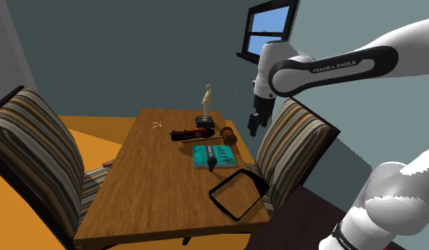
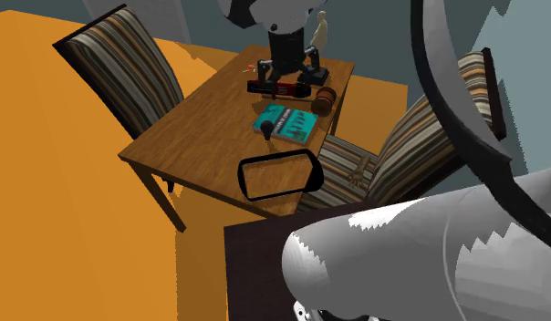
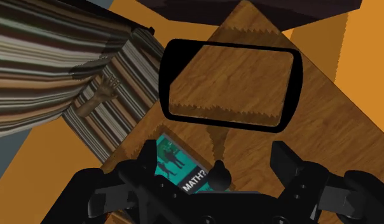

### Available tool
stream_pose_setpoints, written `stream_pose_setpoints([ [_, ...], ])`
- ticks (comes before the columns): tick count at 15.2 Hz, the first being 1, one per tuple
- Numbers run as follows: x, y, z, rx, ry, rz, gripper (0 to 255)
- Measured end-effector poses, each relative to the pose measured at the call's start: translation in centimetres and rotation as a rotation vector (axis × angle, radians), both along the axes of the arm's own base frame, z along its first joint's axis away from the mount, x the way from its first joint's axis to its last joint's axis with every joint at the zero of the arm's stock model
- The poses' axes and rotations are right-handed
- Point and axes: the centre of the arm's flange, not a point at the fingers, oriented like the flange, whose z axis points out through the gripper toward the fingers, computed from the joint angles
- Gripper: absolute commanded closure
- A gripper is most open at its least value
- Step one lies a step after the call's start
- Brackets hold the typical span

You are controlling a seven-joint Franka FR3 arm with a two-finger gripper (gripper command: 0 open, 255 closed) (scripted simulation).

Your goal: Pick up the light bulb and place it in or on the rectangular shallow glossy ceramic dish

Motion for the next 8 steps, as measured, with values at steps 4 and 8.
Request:
stream_pose_setpoints([
  [4, 3.7, 1.5, -3.8, -0.042, -0.001, 0.002, 0],
  [8, 6.7, 3.3, -7.7, -0.083, 0.0, 0.004, 0],
])
